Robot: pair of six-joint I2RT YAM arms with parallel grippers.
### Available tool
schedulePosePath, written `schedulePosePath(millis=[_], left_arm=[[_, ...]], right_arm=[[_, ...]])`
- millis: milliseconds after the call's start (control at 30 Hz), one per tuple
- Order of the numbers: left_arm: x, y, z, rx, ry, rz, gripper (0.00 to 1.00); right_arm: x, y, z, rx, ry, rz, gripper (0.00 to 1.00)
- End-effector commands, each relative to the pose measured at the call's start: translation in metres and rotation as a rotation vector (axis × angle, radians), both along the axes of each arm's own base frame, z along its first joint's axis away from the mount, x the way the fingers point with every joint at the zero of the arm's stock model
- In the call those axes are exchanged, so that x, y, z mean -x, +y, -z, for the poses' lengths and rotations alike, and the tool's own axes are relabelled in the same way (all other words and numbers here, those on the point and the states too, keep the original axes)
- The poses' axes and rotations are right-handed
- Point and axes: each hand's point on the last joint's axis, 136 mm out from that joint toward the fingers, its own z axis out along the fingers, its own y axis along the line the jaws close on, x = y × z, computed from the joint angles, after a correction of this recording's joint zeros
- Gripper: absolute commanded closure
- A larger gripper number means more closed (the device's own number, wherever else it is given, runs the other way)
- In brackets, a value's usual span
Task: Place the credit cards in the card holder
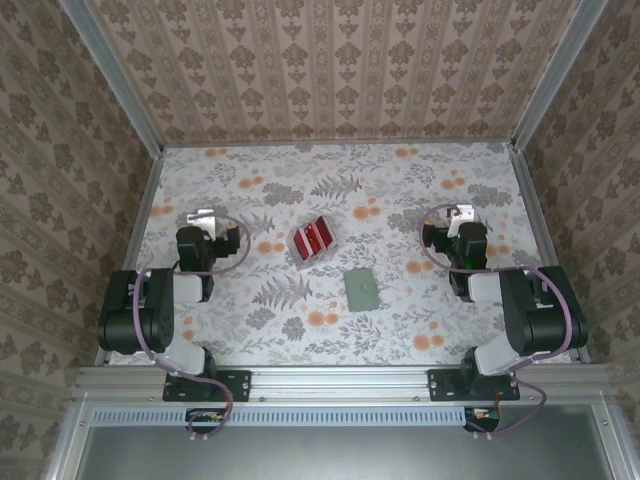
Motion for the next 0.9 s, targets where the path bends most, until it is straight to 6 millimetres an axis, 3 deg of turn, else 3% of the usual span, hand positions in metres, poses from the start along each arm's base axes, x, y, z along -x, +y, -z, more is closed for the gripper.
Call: schedulePosePath(millis=[0, 867], left_arm=[[-0.0053, -0.0009, -0.0089, -0.021, -0.024, 0.02, 0.0], [-0.0053, -0.0007, -0.0088, -0.021, -0.024, 0.02, 0.0]], right_arm=[[-0.0062, 0.003, -0.0083, -0.017, -0.025, -0.012, 0.0], [-0.0069, 0.0046, -0.0081, -0.006, -0.021, -0.014, 0.0]])
